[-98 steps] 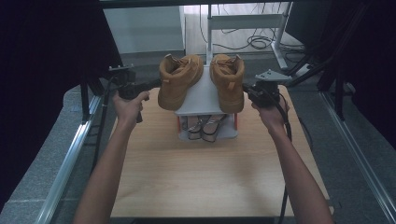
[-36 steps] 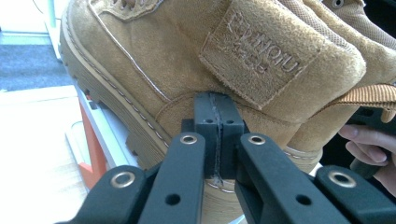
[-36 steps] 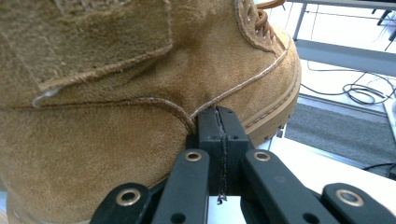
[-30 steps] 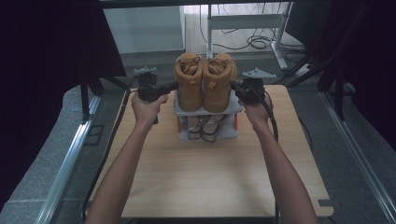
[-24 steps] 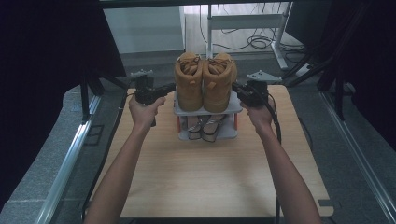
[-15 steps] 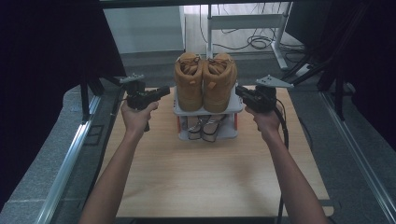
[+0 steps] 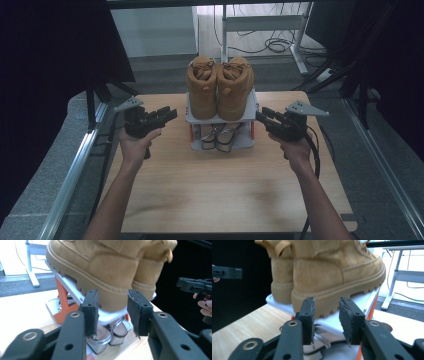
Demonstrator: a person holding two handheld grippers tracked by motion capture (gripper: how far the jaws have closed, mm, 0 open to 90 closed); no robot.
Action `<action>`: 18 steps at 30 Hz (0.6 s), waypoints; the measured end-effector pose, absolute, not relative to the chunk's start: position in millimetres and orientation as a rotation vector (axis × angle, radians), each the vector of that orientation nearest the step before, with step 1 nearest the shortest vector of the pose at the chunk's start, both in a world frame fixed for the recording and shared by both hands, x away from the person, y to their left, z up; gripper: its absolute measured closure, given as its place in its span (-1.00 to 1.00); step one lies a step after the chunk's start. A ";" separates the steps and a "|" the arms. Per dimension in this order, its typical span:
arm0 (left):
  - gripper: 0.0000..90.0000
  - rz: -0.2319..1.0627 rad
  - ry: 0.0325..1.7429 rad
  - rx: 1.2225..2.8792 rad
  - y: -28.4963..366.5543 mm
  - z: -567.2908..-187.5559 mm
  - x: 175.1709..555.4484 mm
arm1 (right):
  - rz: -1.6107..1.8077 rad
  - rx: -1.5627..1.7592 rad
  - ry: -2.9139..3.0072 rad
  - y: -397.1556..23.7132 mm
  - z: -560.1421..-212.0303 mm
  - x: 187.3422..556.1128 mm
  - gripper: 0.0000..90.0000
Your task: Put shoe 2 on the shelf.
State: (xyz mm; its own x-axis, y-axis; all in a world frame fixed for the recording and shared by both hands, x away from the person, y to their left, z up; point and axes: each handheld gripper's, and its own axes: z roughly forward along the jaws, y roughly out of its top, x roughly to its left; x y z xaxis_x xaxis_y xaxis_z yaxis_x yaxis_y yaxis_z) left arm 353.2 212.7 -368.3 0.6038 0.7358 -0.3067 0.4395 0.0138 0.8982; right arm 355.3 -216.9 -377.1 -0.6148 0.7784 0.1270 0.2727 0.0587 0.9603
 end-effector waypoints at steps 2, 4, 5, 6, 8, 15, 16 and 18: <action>0.27 0.281 0.988 1.616 215.1 -375.6 344.7 | 1.566 1.023 1.905 -219.4 -383.6 344.8 0.38; 0.24 0.291 0.982 1.614 217.4 -383.2 335.6 | 1.575 1.012 1.914 -222.1 -389.6 336.2 0.37; 0.23 0.299 0.980 1.614 219.0 -388.7 330.4 | 1.584 1.008 1.922 -223.7 -393.5 331.6 0.36; 0.22 0.303 0.980 1.616 220.1 -392.2 327.6 | 1.590 1.003 1.928 -225.3 -398.7 326.4 0.36; 0.18 0.304 0.986 1.623 222.6 -402.4 321.6 | 1.588 1.001 1.948 -227.1 -407.4 319.1 0.34; 0.09 0.309 1.053 1.650 231.9 -444.4 307.1 | 1.590 1.059 1.974 -233.7 -439.2 304.2 0.32; 0.08 0.317 1.062 1.656 232.7 -448.6 305.6 | 1.593 1.074 1.980 -234.8 -445.3 302.4 0.31; 0.06 0.320 1.082 1.668 234.4 -459.7 301.4 | 1.584 1.090 1.996 -235.8 -453.7 299.5 0.31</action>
